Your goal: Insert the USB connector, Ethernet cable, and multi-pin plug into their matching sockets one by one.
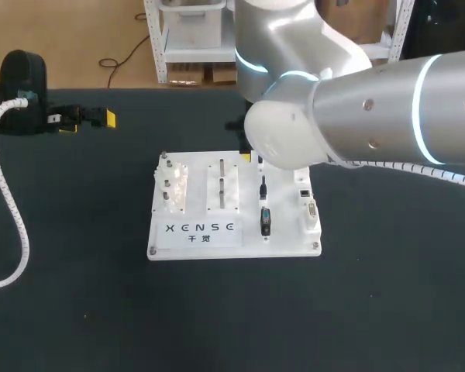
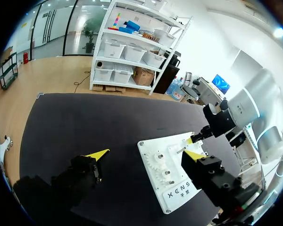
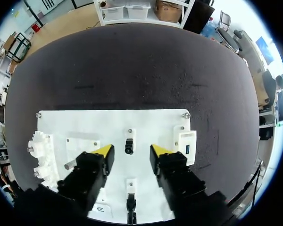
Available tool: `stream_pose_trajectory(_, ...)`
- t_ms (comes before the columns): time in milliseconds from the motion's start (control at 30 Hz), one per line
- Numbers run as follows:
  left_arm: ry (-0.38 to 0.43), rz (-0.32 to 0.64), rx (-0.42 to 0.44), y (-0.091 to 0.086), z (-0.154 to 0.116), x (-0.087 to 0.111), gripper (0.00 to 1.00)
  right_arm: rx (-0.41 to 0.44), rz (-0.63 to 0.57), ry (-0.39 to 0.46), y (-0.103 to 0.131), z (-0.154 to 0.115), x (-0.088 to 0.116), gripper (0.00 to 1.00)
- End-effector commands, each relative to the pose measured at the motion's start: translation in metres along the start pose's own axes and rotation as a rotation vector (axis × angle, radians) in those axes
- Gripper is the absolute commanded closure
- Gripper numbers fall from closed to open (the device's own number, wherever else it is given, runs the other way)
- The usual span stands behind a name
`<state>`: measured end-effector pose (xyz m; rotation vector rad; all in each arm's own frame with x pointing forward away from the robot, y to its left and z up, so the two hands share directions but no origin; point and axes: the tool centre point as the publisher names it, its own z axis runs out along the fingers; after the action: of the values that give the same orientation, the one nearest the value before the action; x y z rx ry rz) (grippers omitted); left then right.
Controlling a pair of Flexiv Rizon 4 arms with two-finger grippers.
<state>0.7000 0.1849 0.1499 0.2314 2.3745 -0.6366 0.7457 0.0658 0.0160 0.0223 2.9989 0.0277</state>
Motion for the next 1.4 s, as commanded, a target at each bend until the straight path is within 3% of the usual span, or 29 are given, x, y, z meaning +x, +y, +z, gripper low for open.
stream_pose_trajectory(33,0.000,0.000,0.000,0.000,0.000,0.000,0.00,-0.004,-0.003,0.001,-0.001,-0.001,-0.002,0.74)
stream_pose_trajectory(67,0.000,0.000,0.000,0.000,0.000,0.000,0.00,-0.005,-0.002,0.001,-0.002,-0.001,-0.003,0.78)
stream_pose_trajectory(600,0.000,0.000,0.000,0.000,0.000,0.000,0.00,-0.006,-0.002,0.013,0.001,0.000,-0.009,0.81)
stream_pose_trajectory(667,0.000,0.000,0.000,0.000,0.000,0.000,0.00,-0.006,-0.007,0.012,0.002,0.000,-0.008,0.89)
stream_pose_trajectory(700,0.000,0.000,0.000,0.000,0.000,0.000,0.00,-0.005,-0.010,0.012,0.002,0.000,-0.008,1.00)
stream_pose_trajectory(1400,0.000,0.000,0.000,0.000,0.000,0.000,0.00,-0.049,-0.039,-0.063,0.001,-0.016,-0.007,1.00)
